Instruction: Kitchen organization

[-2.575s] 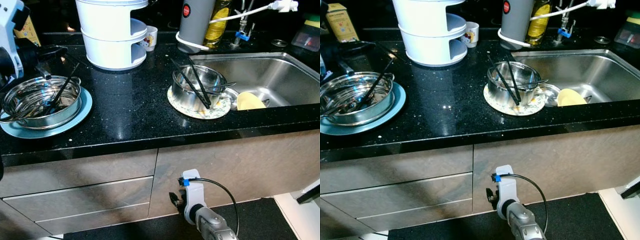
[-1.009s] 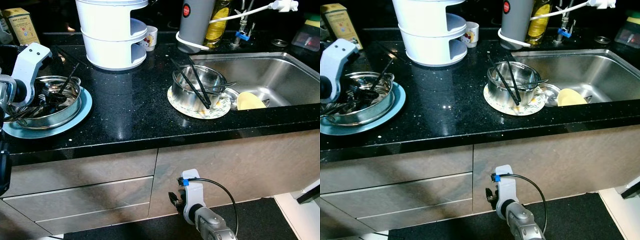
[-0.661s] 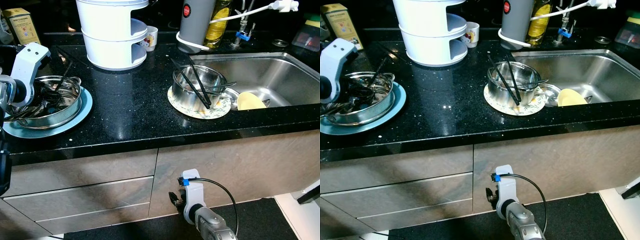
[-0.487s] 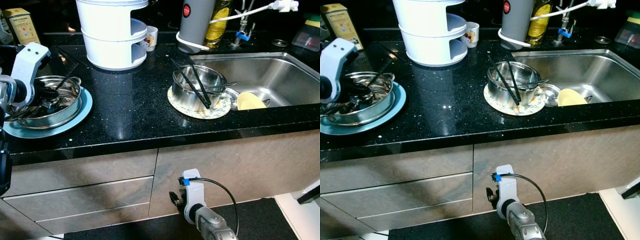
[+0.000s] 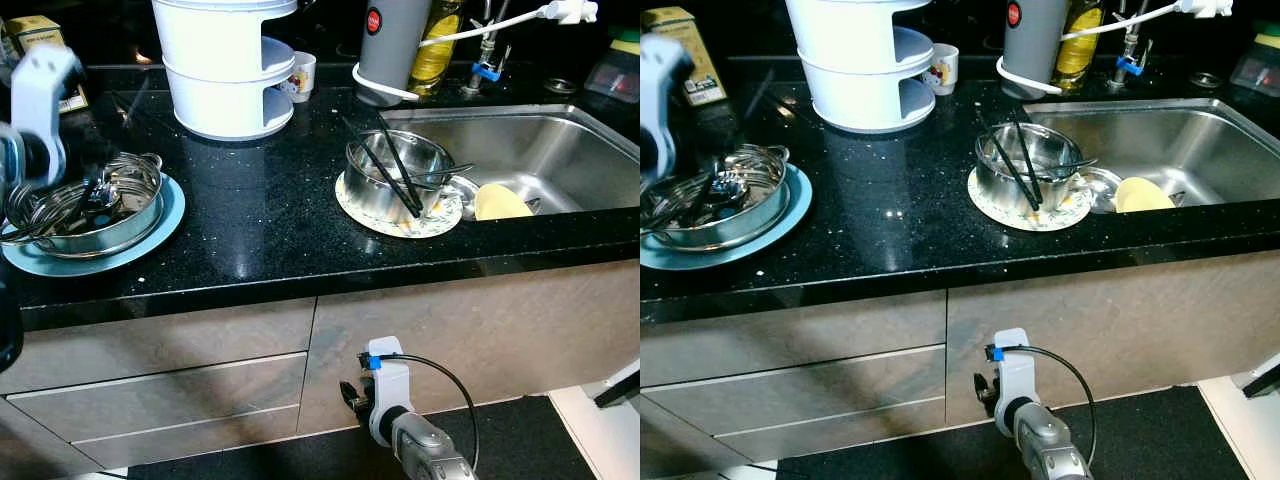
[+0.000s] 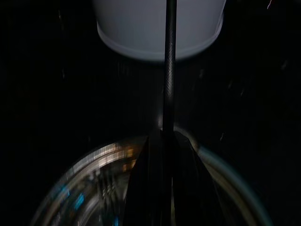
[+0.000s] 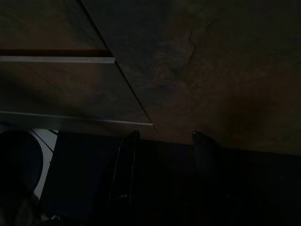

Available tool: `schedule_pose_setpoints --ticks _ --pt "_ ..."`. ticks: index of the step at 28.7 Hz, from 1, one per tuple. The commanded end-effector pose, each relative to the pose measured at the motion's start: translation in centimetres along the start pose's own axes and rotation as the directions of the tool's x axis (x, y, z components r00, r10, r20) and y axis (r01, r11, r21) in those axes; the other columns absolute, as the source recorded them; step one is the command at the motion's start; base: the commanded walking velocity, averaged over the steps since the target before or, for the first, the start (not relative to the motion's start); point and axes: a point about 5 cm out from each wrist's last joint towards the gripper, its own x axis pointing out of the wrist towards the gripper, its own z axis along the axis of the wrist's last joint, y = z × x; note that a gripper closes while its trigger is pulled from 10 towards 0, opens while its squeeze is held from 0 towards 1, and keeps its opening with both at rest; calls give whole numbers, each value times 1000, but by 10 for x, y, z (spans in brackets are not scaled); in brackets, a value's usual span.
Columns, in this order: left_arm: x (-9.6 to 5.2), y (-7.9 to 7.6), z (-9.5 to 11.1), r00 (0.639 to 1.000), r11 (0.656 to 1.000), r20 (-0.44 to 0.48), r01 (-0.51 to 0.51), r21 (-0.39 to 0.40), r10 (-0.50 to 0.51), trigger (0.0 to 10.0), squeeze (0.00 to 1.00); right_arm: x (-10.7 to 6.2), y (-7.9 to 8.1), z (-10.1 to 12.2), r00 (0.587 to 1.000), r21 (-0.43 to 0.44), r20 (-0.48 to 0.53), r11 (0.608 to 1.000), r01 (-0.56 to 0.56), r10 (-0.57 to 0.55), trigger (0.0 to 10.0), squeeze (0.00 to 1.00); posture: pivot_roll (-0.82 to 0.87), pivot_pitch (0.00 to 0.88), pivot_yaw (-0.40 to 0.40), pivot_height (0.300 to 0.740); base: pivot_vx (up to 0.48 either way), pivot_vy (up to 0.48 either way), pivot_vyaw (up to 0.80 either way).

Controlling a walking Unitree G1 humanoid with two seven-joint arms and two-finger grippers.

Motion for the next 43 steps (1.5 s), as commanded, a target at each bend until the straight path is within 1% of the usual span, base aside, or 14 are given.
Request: schedule_pose_setpoints --ticks 1,10,15,18,21,22,29,30,32,33,35,37,40,43 --pt "-9 6 10 999 1000 43 3 -29 -2 0 0 -1 -1 -8 999 18 -34 1000 4 -3 10000 0 -54 170 -18 740 0 0 0" --pt "-7 -2 18 993 995 101 67 -72 -60 0 0 -1 -1 -8 999 16 -35 1000 2 -1 10000 0 -54 170 -18 740 0 0 0" --pt "-7 -11 33 960 974 234 186 -132 -152 0 0 -1 -1 -8 999 16 -35 1000 3 -3 10000 0 -55 173 -19 740 0 0 0" --pt "-6 -28 49 855 881 417 421 -214 -308 0 0 -2 -2 -8 999 18 -35 1000 4 -4 10000 0 -51 173 -19 740 0 0 0" --pt "-3 -41 53 789 812 488 532 -239 -373 0 0 -2 -2 -8 999 18 -35 1000 5 -4 10000 0 -49 171 -21 740 0 0 0" --pt "2 -54 54 742 765 524 599 -239 -418 0 0 -2 -3 -8 999 19 -36 1000 5 -4 10000 0 -49 170 -25 740 0 0 0" --pt "15 -93 48 636 672 610 708 -218 -473 0 0 -2 -3 -8 999 -2 -44 1000 2 -2 10000 0 -70 163 -39 740 0 0 0" --pt "16 -104 41 605 661 623 729 -180 -497 0 0 -2 -3 -9 999 -4 -44 1000 2 -3 10000 0 -77 163 -41 740 0 0 0" --pt "11 -133 25 490 566 652 817 -113 -578 0 0 -2 -2 -9 999 -5 -45 1000 2 -3 10000 0 -83 166 -40 740 0 0 0" --pt "11 -133 25 490 566 652 817 -113 -578 0 0 -2 -2 -9 999 -5 -45 1000 2 -3 10000 0 -83 166 -40 740 0 0 0" --pt "0 -160 12 387 474 662 879 -53 -642 0 0 -3 -2 -10 999 -3 -45 1000 2 -2 10000 0 -83 165 -40 740 0 0 0" --pt "-11 -176 2 332 410 663 911 -41 -672 0 0 -3 0 -10 999 -2 -46 1000 0 0 10000 0 -86 168 -40 740 0 0 0" --pt "-18 -188 -15 356 408 613 911 -61 -705 0 0 -3 1 -11 999 0 -47 1000 -1 1 10000 0 -89 171 -42 740 0 0 0" --pt "-23 -205 -46 458 462 467 879 -114 -756 0 0 -3 2 -11 999 -4 -49 1000 -4 4 10000 0 -101 179 -50 740 0 0 0"
